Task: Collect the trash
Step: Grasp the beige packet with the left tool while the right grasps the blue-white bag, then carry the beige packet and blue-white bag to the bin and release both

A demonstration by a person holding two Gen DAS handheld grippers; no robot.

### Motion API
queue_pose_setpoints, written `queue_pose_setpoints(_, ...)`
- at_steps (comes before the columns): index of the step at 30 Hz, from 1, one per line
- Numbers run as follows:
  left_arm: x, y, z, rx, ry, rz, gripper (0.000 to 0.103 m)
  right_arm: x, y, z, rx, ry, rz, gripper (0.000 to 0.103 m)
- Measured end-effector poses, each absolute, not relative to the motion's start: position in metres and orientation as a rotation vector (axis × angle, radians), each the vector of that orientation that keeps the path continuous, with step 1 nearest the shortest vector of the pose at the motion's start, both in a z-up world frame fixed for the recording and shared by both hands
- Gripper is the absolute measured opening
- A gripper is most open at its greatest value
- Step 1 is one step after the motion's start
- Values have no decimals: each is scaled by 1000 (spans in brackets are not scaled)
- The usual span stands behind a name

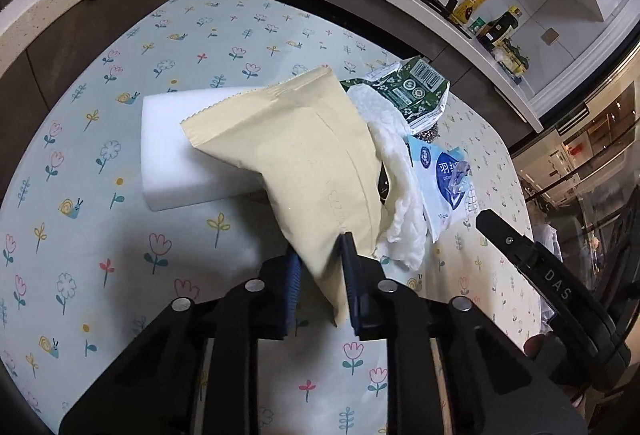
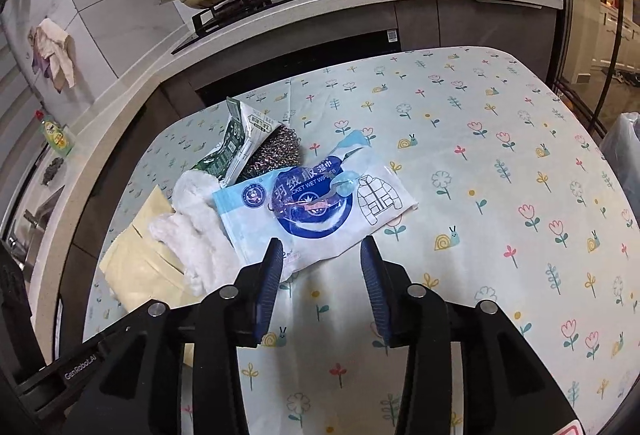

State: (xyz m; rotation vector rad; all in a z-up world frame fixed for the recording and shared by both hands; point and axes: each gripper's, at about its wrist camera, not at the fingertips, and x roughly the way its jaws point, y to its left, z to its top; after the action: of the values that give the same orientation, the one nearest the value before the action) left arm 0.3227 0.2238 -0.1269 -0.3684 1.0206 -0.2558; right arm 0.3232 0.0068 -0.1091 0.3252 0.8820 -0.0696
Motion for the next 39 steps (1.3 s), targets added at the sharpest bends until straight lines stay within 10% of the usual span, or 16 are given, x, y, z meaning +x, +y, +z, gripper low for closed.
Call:
queue_pose_setpoints(14, 317, 222, -111, -359, 982, -269, 6, 375, 27, -122, 271, 902, -72, 59)
queue_pose_setpoints(17, 318, 217, -110, -351, 981, -274, 6, 376, 21, -138, 306, 939, -68, 28)
queue_pose_setpoints(23, 316, 210, -109, -343, 985, -283, 6, 354, 7, -125, 287, 889, -75, 0)
queue_pose_setpoints(39, 269, 157, -64, -287, 927, -375, 4, 267, -66, -81, 393, 787, -120, 0)
